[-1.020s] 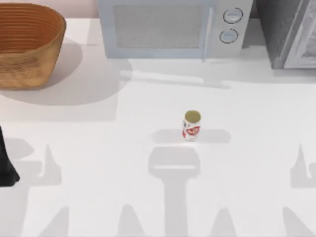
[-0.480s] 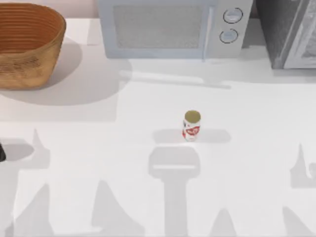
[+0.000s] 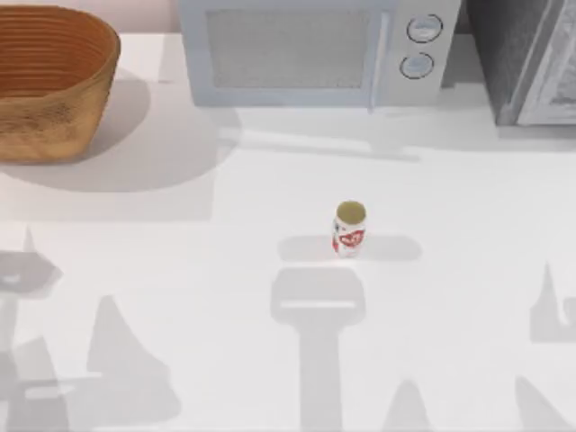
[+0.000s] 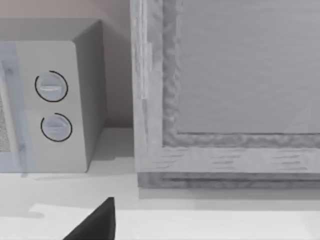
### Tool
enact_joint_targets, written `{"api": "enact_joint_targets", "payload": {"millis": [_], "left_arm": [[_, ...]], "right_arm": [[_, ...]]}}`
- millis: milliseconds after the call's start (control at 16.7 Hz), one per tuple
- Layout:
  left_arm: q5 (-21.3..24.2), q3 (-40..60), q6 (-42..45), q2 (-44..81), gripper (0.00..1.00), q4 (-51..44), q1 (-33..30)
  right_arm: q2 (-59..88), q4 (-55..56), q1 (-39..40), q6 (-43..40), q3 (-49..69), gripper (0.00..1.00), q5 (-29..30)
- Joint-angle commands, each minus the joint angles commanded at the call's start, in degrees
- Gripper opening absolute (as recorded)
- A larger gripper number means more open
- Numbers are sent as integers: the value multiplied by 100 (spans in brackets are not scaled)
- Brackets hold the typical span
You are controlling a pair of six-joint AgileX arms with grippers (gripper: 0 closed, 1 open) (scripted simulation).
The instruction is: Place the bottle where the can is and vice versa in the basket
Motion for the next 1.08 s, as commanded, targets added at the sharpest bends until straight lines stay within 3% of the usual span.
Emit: {"api": "enact_joint_targets", "payload": {"millis": [240,480,840,1080], "left_arm": [[556,52,33,1568,100,1155,427],[858,70,27,2361,100,1730,630],[857,67,21,2410,100,1754,610],[542,550,-75,2852,100,1787,290]], "right_arm": [[0,0,0,0,0,100,0],[0,0,0,0,0,100,0],[0,0,0,0,0,100,0],[0,0,0,0,0,100,0]]}}
